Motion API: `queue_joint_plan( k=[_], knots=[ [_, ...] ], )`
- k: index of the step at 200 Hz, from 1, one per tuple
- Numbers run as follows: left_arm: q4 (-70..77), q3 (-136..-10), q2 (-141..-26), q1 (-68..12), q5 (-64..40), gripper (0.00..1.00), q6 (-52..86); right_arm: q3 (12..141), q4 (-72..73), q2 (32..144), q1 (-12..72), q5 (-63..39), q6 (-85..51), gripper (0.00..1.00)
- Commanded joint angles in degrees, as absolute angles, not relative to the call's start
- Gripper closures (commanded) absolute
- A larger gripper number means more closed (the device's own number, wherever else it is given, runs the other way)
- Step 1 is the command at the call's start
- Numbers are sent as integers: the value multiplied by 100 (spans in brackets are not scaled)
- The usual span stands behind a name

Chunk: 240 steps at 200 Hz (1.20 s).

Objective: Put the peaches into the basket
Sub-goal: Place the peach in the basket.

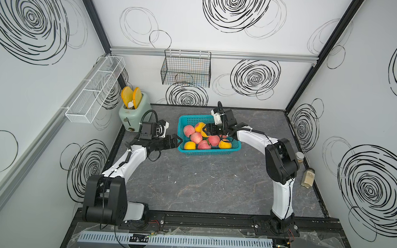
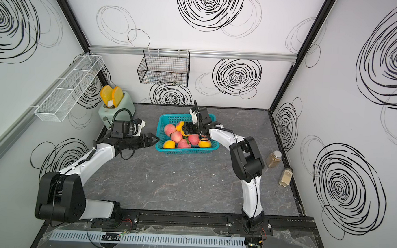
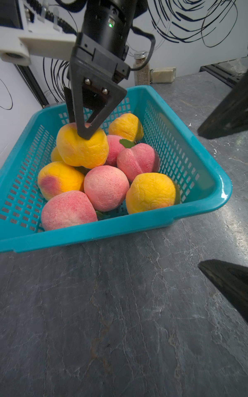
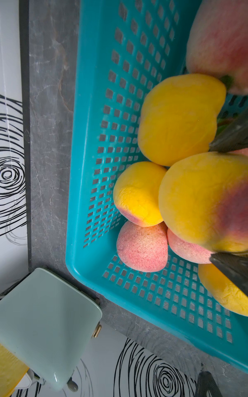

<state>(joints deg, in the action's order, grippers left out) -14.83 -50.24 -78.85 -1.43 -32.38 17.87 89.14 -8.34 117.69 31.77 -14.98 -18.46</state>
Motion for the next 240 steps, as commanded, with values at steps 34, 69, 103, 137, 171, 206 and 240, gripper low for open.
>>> queue_joint_plan(
  k=[34,69,103,137,171,206,240],
  knots=[
    [-1231,-4952,-7789,-97,-3331,8,1807,8790,-1014,11542,3242,-1450,-1749,22],
    [-1236,-4964,-7798,-97,-3331,8,1802,8772,-1023,11491,3235,-1450,-1756,22],
    [-1239,-4957,-7788,-97,-3326,8,1802,8785,-1033,11443,3246,-1450,-1743,22],
    [-1231,-4957,-7787,-97,-3331,8,1805,8808,-1057,11388,3253,-1441,-1739,21],
    [-1239,-4957,-7781,-97,-3322,8,1802,8812,-1082,11322,3263,-1452,-1723,20],
    [-1235,-4957,-7786,-97,-3313,8,1802,8758,-1121,11220,3270,-1415,-1688,18],
    [-1248,-4958,-7778,-97,-3278,8,1795,8603,-1138,10989,3272,-1320,-1627,18]
  ],
)
